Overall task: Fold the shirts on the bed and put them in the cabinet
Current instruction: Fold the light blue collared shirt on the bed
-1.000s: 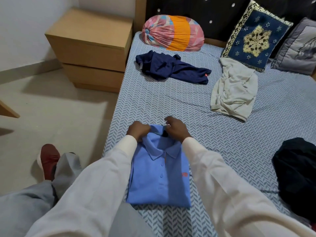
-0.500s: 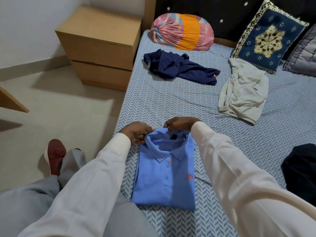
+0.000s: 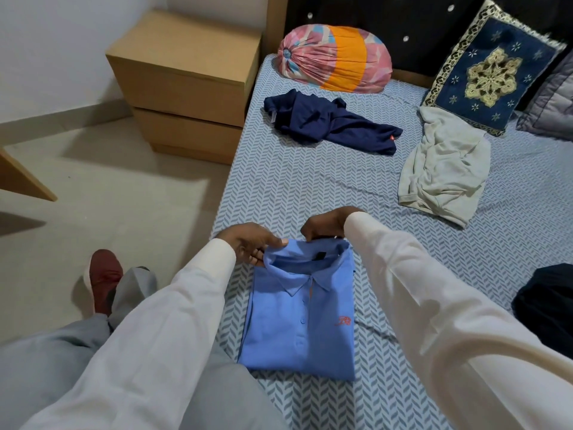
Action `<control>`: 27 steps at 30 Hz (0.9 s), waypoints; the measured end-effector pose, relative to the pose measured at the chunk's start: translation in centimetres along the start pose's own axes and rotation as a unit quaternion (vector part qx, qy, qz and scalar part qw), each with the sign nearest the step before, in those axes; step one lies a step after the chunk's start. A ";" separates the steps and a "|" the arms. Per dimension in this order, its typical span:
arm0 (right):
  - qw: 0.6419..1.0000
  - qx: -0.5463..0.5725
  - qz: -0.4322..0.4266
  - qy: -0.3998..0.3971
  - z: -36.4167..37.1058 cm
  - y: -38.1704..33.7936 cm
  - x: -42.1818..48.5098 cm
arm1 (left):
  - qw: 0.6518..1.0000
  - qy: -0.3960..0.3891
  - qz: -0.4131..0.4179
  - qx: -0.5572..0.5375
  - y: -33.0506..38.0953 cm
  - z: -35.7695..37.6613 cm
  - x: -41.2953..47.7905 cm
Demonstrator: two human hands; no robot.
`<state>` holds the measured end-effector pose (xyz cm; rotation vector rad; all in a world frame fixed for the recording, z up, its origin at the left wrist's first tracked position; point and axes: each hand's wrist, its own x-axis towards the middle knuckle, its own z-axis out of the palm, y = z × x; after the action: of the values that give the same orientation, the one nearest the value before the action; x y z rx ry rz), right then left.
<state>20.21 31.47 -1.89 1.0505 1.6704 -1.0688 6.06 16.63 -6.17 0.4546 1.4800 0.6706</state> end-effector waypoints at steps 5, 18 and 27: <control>0.993 0.076 -0.038 0.088 -1.2 2.3 2.8 | 0.996 0.062 0.005 -0.061 -0.7 0.2 0.2; 0.939 -0.033 -0.107 0.324 1.1 7.5 2.4 | 0.842 0.251 0.175 0.444 -0.6 1.9 2.2; 0.897 -0.022 -0.049 0.438 3.0 9.0 2.8 | 0.768 0.232 0.192 0.565 0.7 2.3 1.4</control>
<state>28.52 31.71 -7.20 1.5635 2.4534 -0.6187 8.22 18.32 -6.61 1.6515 2.2143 0.0906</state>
